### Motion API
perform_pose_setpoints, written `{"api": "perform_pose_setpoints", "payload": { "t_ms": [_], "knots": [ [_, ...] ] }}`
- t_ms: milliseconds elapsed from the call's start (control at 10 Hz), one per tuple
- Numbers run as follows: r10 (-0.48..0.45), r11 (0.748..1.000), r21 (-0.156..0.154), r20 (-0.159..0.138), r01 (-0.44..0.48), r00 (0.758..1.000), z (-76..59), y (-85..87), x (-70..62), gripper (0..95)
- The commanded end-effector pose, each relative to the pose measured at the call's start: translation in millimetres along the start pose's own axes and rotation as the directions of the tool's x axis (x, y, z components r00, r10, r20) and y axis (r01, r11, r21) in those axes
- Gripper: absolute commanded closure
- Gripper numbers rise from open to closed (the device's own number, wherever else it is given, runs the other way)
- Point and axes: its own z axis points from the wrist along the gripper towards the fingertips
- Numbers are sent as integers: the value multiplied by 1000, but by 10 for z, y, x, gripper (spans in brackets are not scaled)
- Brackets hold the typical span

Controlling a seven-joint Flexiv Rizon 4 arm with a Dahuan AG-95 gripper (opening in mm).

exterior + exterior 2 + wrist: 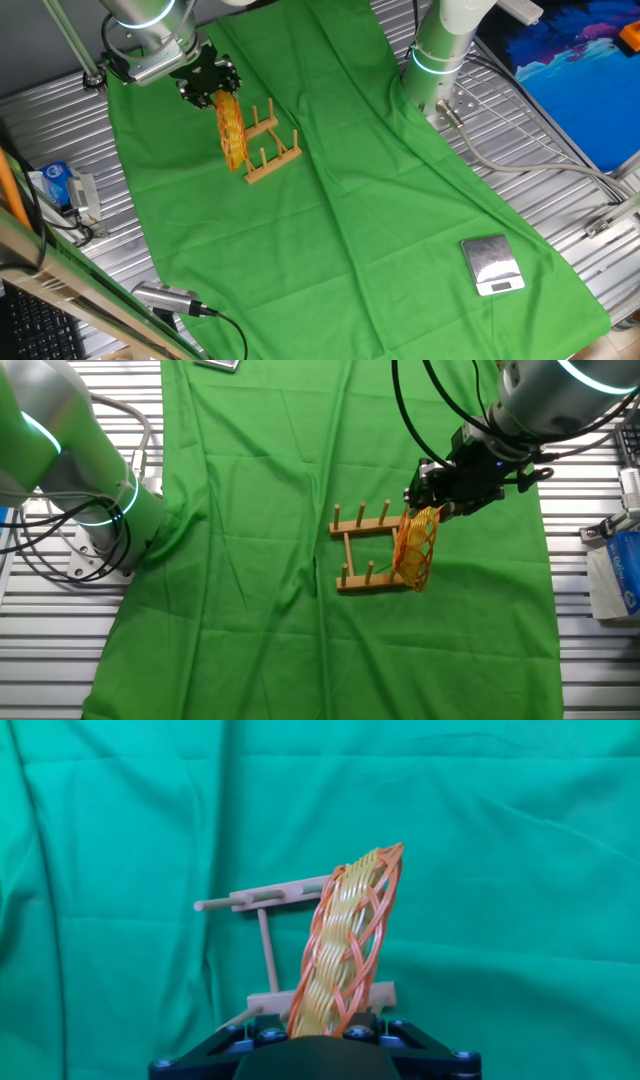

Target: Take the dish off the dish rack

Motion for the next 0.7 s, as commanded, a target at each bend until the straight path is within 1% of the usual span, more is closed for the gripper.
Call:
{"api": "perform_pose_setpoints", "payload": {
  "t_ms": [100, 300, 500, 600, 700],
  "knots": [
    [-4, 1000, 2, 1, 4, 1000, 11, -19, -14, 570],
    [-5, 1000, 2, 7, 5, 1000, 21, -41, -35, 570],
    [-7, 1000, 3, 5, 7, 1000, 28, -54, -46, 570],
    [-7, 1000, 3, 5, 7, 1000, 29, -56, -47, 760],
    [-6, 1000, 4, 6, 6, 1000, 31, -59, -49, 760]
  ]
}}
